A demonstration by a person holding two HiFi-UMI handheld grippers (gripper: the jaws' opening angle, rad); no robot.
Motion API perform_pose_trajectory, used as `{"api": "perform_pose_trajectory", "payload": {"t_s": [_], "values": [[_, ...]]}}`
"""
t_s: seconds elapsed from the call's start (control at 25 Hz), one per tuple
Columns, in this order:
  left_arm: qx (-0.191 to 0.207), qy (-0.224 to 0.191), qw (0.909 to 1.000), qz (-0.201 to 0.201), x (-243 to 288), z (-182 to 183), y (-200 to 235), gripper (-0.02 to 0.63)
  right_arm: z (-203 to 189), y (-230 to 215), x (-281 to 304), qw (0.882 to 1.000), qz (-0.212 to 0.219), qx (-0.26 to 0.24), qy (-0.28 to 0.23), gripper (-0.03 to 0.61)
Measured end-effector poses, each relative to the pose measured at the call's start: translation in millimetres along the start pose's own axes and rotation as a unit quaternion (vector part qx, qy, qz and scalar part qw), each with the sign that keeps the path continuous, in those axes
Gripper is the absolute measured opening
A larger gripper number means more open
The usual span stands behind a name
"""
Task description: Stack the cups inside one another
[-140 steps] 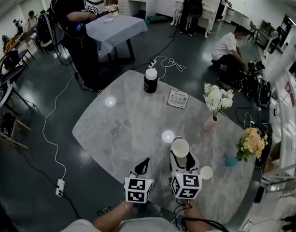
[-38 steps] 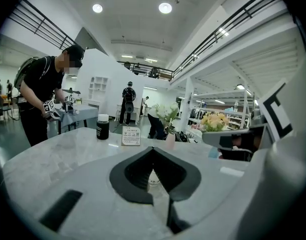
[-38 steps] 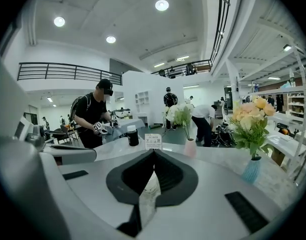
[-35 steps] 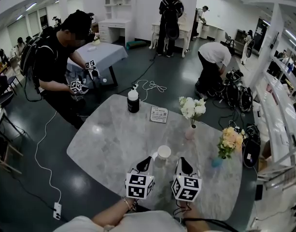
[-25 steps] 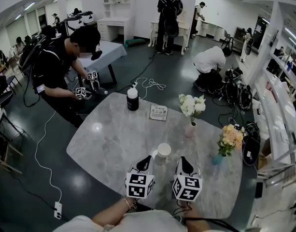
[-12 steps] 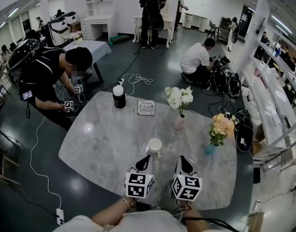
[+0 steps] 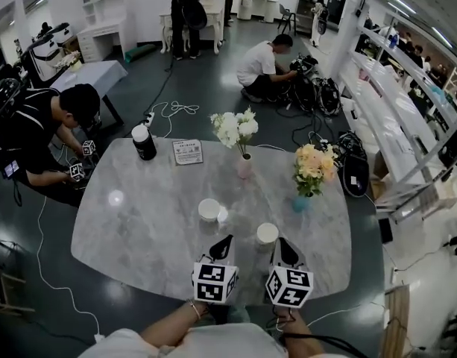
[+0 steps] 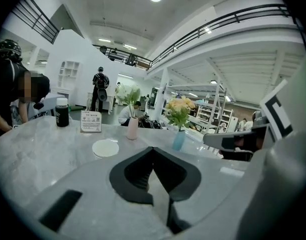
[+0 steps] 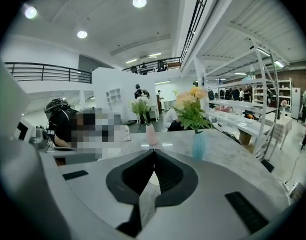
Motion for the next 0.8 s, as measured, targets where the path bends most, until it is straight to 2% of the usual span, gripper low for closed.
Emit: {"api": "perform_pose_trajectory", "payload": {"t_s": [0.28, 0.64, 0.8], "values": [[0.007, 0.042, 0.9988, -0.023, 14, -16, -9, 0.003, -24, -13, -2, 0.999, -0.022, 0.028, 0.030, 0.008], [-0.011, 0.093, 0.9955, -0.015, 33, -56, -10, 0.003, -66, -27, 16, 0.996, -0.024, 0.053, 0.073, 0.008], [-0.016, 0.106, 0.9941, -0.015, 38, -67, -10, 0.003, -75, -30, 24, 0.994, -0.019, 0.047, 0.092, 0.008]]}}
Point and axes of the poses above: the fingertips, and each gripper's own axes: x forward along the fingers, y to its left, z out of its top, the point moved 10 cm from there along -x, backward along the fingers, and after that the axes turned 6 degrees about -z, right-handed, at the moved point
